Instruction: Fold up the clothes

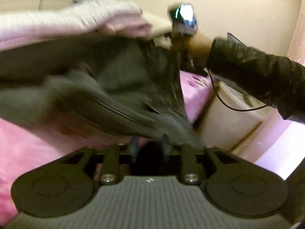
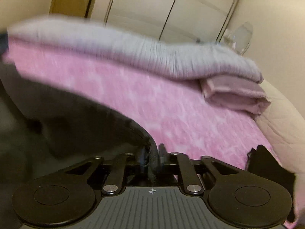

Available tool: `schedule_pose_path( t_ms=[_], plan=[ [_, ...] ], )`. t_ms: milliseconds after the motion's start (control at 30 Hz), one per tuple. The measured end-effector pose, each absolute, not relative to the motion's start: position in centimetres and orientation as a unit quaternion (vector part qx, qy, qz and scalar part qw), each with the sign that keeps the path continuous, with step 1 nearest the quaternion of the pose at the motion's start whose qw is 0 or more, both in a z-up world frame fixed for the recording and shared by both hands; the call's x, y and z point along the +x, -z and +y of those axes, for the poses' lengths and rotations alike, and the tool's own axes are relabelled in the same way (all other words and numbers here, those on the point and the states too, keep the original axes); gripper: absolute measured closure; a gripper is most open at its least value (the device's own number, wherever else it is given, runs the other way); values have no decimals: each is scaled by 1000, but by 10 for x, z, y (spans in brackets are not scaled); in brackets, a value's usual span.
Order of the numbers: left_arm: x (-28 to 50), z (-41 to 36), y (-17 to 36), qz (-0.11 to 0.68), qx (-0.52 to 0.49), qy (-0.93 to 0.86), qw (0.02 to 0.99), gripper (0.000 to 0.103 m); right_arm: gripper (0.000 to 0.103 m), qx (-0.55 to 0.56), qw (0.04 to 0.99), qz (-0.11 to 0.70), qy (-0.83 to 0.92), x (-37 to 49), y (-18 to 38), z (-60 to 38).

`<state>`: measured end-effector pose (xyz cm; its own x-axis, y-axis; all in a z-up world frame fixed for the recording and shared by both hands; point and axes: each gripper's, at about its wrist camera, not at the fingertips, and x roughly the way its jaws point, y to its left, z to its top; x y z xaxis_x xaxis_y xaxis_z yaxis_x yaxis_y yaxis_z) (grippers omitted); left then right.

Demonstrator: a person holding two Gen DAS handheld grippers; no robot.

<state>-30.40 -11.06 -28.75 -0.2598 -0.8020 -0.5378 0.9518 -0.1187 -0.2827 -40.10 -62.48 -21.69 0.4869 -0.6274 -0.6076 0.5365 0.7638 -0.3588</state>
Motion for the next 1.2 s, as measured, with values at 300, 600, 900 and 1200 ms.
schedule_pose_path(
  t_ms=[300,600,900,1200],
  plan=[
    [-106,-107,317,161,333,536,758,54,43,-76,868,334,360,-437,251,-541],
    [-13,-178,408,-64,622,459,631,44,38,-81,916,387,72,-441,280,-402],
    [62,-189,426,-162,698,420,557,43,34,-142,891,428,55,-437,301,-375],
    [101,-210,443,-109,702,381,592,87,33,-137,883,449,14,-433,293,-344]
  ],
)
